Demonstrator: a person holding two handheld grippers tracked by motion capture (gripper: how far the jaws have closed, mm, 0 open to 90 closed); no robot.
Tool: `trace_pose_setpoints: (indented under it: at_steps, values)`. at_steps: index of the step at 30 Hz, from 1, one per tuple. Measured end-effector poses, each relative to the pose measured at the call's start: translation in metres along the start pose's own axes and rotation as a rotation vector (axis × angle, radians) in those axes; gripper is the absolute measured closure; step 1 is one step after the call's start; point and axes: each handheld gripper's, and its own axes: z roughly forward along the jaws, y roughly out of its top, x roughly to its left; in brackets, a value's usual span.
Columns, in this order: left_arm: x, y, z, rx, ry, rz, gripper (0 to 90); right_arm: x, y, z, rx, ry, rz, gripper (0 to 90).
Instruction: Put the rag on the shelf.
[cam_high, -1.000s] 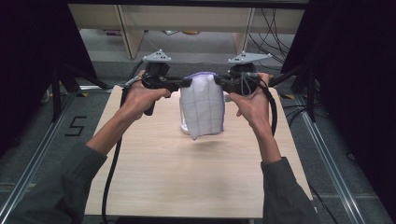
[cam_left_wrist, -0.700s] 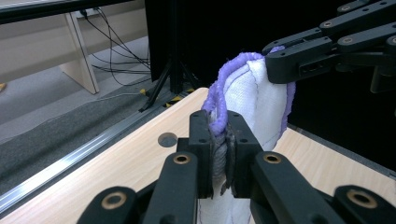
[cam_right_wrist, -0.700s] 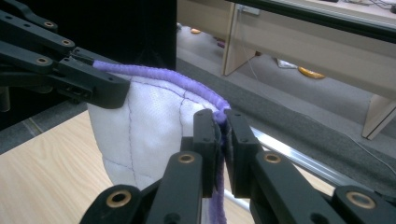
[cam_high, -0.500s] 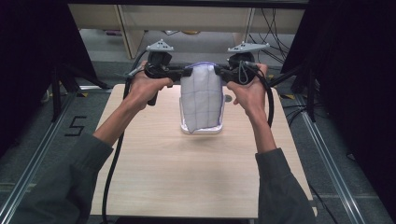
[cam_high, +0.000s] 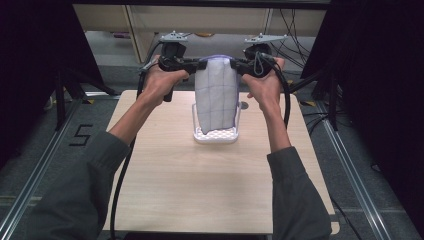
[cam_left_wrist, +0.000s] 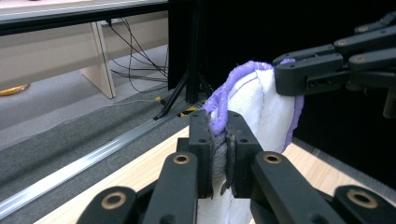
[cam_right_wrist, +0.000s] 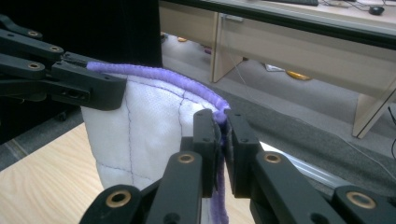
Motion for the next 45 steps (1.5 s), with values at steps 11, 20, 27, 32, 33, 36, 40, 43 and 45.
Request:
trace_pose_setpoints:
  at_steps: [11, 20, 27, 32, 33, 36, 40, 43, 45]
  values:
    - [0.017, 0.0, 0.022, -0.02, 0.035, -0.056, 82.1, -0.018, 0.002, 0.027, -0.031, -0.007, 0.079, 84.1]
    - [0.034, -0.014, 0.047, 0.005, 0.079, -0.027, 82.1, -0.028, -0.009, 0.06, 0.013, -0.043, 0.1, 83.9]
    - [0.043, -0.025, 0.06, 0.029, 0.115, -0.032, 82.1, -0.035, -0.017, 0.08, 0.03, -0.044, 0.098, 83.7]
    - [0.047, -0.034, 0.065, 0.039, 0.112, -0.042, 82.0, -0.035, -0.025, 0.092, 0.066, -0.06, 0.1, 83.5]
    - [0.049, -0.037, 0.066, 0.041, 0.111, -0.051, 81.9, -0.034, -0.026, 0.093, 0.069, -0.056, 0.11, 83.5]
    - [0.05, -0.044, 0.07, 0.049, 0.104, -0.054, 81.8, -0.034, -0.03, 0.096, 0.09, -0.061, 0.099, 83.3]
    - [0.052, -0.052, 0.073, 0.057, 0.093, -0.066, 81.7, -0.033, -0.035, 0.101, 0.114, -0.07, 0.083, 83.2]
    - [0.051, -0.057, 0.077, 0.072, 0.083, -0.055, 81.6, -0.033, -0.04, 0.103, 0.162, -0.077, 0.073, 83.2]
    - [0.049, -0.059, 0.081, 0.085, 0.078, -0.05, 81.6, -0.035, -0.044, 0.104, 0.176, -0.078, 0.078, 83.1]
